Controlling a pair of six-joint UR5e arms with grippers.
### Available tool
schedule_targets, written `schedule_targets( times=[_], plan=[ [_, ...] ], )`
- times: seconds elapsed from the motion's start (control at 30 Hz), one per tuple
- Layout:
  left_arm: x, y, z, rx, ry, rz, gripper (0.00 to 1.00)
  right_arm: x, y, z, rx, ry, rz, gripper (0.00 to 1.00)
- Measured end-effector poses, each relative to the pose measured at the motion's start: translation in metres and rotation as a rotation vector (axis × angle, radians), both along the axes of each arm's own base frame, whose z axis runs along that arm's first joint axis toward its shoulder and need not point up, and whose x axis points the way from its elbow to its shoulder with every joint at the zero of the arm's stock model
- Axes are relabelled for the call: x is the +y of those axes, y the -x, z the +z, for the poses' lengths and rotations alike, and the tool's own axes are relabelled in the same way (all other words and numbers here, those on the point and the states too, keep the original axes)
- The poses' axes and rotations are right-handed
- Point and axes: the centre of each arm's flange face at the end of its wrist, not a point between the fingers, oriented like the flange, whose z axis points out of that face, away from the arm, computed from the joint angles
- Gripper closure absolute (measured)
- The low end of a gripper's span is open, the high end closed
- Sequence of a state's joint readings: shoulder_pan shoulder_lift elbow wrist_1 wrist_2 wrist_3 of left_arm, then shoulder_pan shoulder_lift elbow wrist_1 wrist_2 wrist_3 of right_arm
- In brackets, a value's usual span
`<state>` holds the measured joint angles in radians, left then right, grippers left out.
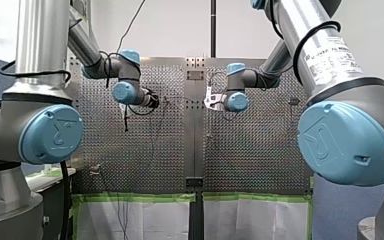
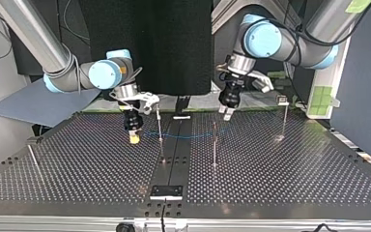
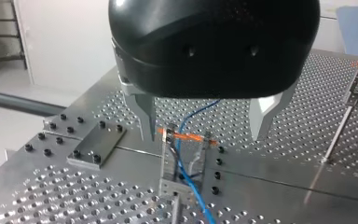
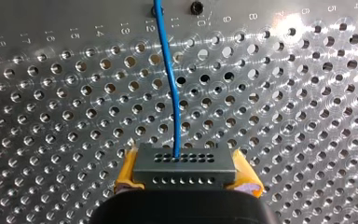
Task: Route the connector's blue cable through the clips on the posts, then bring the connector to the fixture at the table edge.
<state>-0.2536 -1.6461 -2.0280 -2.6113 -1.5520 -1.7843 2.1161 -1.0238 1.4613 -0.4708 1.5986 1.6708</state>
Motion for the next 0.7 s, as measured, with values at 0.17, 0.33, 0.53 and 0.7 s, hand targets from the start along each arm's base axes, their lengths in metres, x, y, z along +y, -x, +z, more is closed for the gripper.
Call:
schedule_targets(
  times=[0.17, 0.33, 0.53, 0.7],
  plan=[
    [-0.005, -0.003, 0.009, -0.012, -0.031, 0.008, 0.02, 0.001, -0.001, -0.001, 0.002, -0.003, 0.002, 1.0],
    [-0.009, -0.001, 0.012, -0.014, -0.042, 0.003, 0.02, 0.002, -0.001, -0.001, 0.003, -0.005, 0.002, 1.0],
    [-0.016, 0.003, 0.011, -0.009, -0.05, -0.008, 0.02, 0.002, -0.001, -0.001, 0.006, -0.009, 0.004, 1.0],
    [-0.024, 0.008, 0.01, -0.017, -0.077, -0.021, 0.02, 0.003, 0.0, -0.003, 0.012, -0.02, 0.004, 1.0]
  ],
)
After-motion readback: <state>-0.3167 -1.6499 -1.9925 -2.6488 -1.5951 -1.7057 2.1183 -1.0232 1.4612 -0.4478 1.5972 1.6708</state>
